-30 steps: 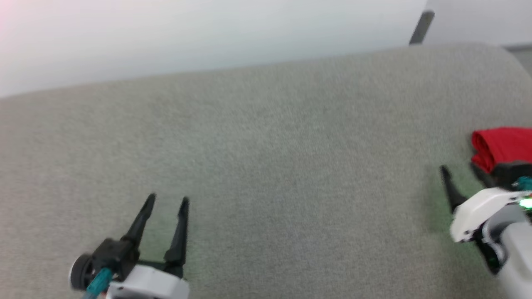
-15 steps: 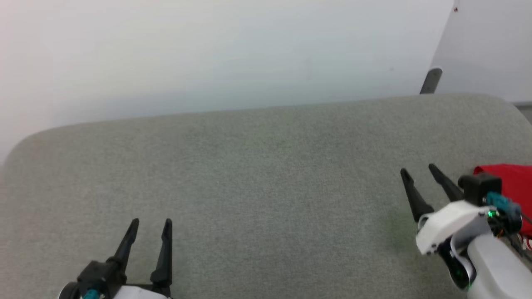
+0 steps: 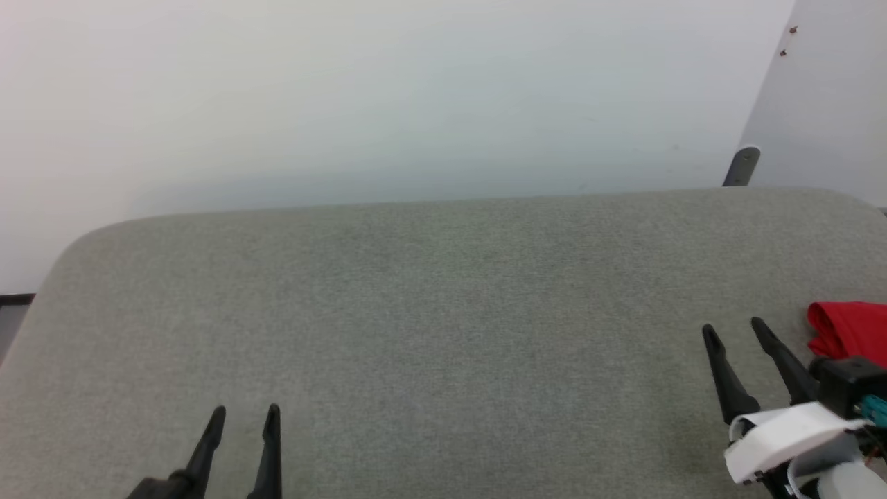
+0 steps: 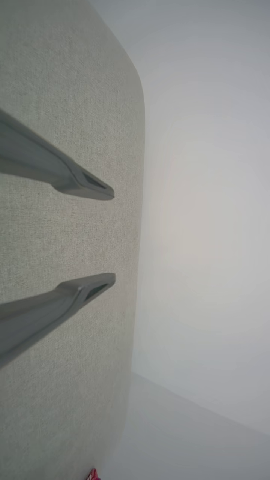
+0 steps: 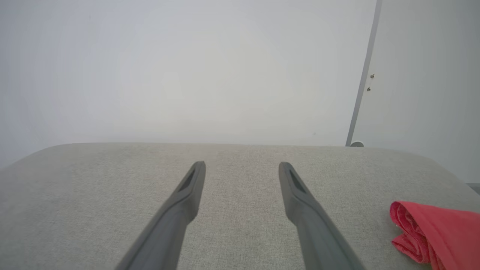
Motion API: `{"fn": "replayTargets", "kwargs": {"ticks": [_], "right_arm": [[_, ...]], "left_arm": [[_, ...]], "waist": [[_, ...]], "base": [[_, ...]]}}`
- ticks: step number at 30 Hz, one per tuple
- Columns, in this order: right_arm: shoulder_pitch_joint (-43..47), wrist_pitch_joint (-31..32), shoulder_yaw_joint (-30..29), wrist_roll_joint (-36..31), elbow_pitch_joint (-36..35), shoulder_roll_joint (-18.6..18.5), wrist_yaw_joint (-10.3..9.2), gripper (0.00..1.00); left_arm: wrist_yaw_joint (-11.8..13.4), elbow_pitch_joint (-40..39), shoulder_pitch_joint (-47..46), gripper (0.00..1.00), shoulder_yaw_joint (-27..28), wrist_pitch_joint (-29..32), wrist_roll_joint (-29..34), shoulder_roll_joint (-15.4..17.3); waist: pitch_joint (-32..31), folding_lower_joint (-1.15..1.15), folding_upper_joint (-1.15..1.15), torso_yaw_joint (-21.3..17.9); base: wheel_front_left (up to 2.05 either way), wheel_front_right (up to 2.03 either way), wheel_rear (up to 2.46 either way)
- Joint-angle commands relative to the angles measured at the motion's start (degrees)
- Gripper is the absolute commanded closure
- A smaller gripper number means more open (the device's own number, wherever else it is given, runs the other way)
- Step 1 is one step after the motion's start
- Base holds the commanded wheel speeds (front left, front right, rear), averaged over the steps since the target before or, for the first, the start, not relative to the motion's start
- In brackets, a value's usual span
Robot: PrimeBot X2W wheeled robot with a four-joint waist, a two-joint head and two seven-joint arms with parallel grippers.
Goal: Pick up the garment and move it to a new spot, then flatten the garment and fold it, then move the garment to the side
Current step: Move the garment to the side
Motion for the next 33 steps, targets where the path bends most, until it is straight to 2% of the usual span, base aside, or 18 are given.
{"fn": "replayTargets", "kwargs": {"ticks": [1,18,33], "right_arm": [[1.4,-0.3,-0.9,-0.4,-1.3,0.1,-0.06,0.00],[13.7,2.6,-10.1,-4.0,-15.8,3.1,-0.06,0.00],[15.1,3.9,-12.2,-4.5,-19.1,5.4,-0.06,0.00]], "left_arm": [[-0.1,-0.5,1.0,0.00,0.2,0.0,-0.1,0.1],[-0.2,-4.8,5.7,0.00,0.1,0.0,-0.2,0.1],[-0.2,-4.3,4.4,0.00,-0.8,0.0,-0.4,0.0]], "waist": [[-0.1,0.00,0.00,0.5],[0.4,0.00,0.00,3.0],[0.8,0.00,0.00,3.0]], "base": [[0.00,0.00,0.00],[0.00,0.00,0.00],[0.00,0.00,0.00]]}}
